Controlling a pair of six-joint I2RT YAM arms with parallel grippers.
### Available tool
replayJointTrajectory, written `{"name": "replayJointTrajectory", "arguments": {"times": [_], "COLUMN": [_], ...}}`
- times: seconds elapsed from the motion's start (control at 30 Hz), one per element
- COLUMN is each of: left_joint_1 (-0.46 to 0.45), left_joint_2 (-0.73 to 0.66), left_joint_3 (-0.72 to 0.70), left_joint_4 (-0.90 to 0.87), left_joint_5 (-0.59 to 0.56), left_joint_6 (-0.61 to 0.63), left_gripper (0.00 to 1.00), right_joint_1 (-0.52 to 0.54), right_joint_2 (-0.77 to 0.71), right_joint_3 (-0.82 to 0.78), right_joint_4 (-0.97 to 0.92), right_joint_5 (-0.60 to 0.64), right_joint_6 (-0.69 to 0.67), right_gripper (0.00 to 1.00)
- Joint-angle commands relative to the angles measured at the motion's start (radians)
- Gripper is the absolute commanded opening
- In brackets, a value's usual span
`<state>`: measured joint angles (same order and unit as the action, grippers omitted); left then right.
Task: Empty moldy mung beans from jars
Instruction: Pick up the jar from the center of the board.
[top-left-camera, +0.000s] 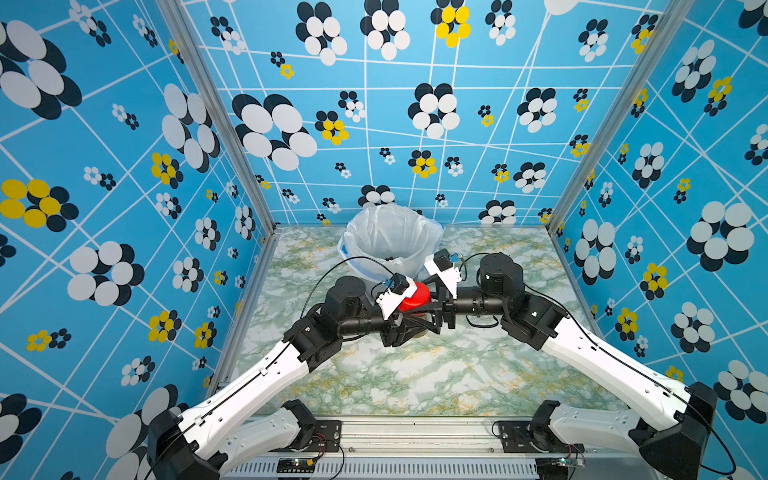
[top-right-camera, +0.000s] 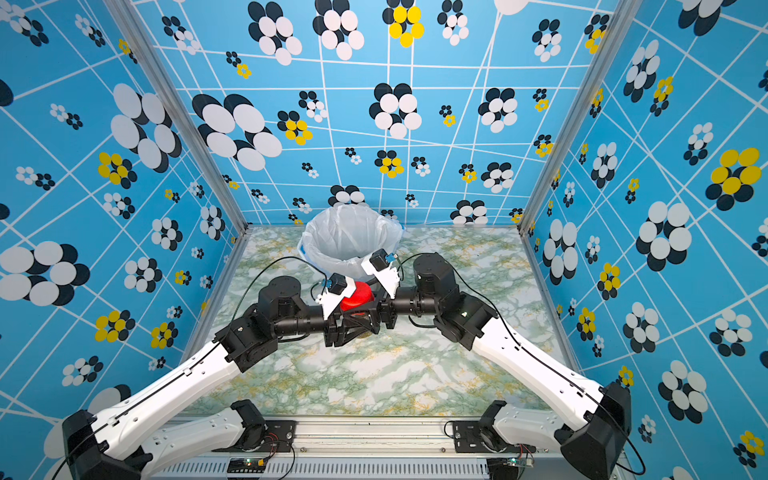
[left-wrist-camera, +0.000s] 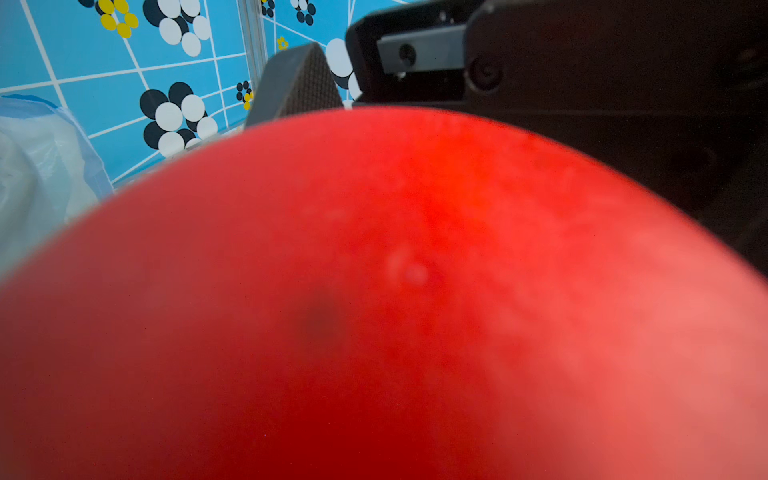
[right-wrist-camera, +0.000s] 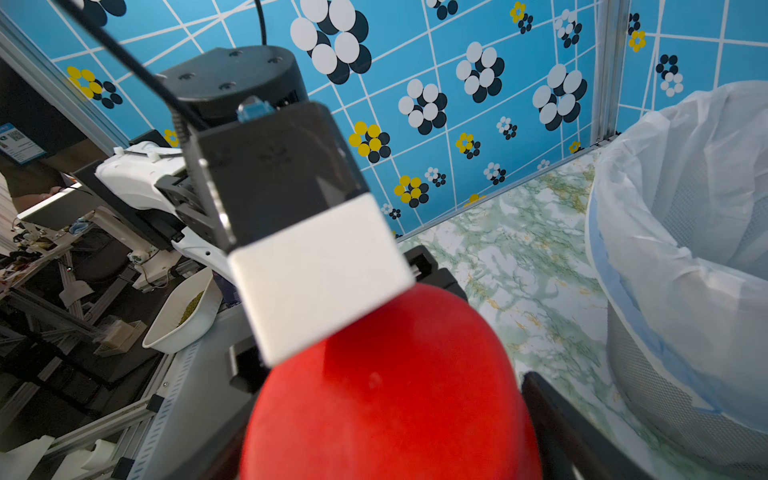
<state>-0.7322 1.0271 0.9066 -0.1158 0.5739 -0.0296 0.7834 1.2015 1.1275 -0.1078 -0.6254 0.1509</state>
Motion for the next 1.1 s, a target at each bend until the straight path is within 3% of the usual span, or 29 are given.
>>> {"name": "replayJointTrajectory", "arguments": {"times": [0.0, 0.23, 0.4, 0.53, 0.77, 0.87, 1.07], "left_joint_1": [0.011, 0.013, 0.015, 0.016, 0.02, 0.019, 0.02], "left_joint_2": [0.019, 0.045, 0.047, 0.03, 0.003, 0.016, 0.006], "left_joint_3": [0.053, 0.037, 0.009, -0.017, -0.099, -0.096, -0.085], "left_joint_4": [0.07, 0.115, 0.168, 0.199, 0.322, 0.32, 0.294], "left_joint_5": [-0.009, -0.045, -0.081, -0.114, -0.171, -0.17, -0.215], "left_joint_6": [0.011, -0.002, -0.026, -0.046, -0.11, -0.116, -0.104], "left_gripper": [0.48, 0.52, 0.58, 0.69, 0.73, 0.74, 0.84], "right_joint_1": [0.033, 0.033, 0.033, 0.033, 0.033, 0.033, 0.032], "right_joint_2": [0.014, -0.007, -0.05, -0.08, -0.106, -0.111, -0.119], "right_joint_3": [0.009, -0.021, -0.046, -0.053, -0.066, -0.064, -0.057], "right_joint_4": [-0.006, 0.137, 0.187, 0.2, 0.246, 0.251, 0.232], "right_joint_5": [-0.066, -0.067, 0.005, 0.044, 0.101, 0.102, 0.121], "right_joint_6": [0.006, 0.103, 0.14, 0.146, 0.18, 0.184, 0.178], "right_gripper": [0.7, 0.52, 0.51, 0.49, 0.47, 0.46, 0.44]}}
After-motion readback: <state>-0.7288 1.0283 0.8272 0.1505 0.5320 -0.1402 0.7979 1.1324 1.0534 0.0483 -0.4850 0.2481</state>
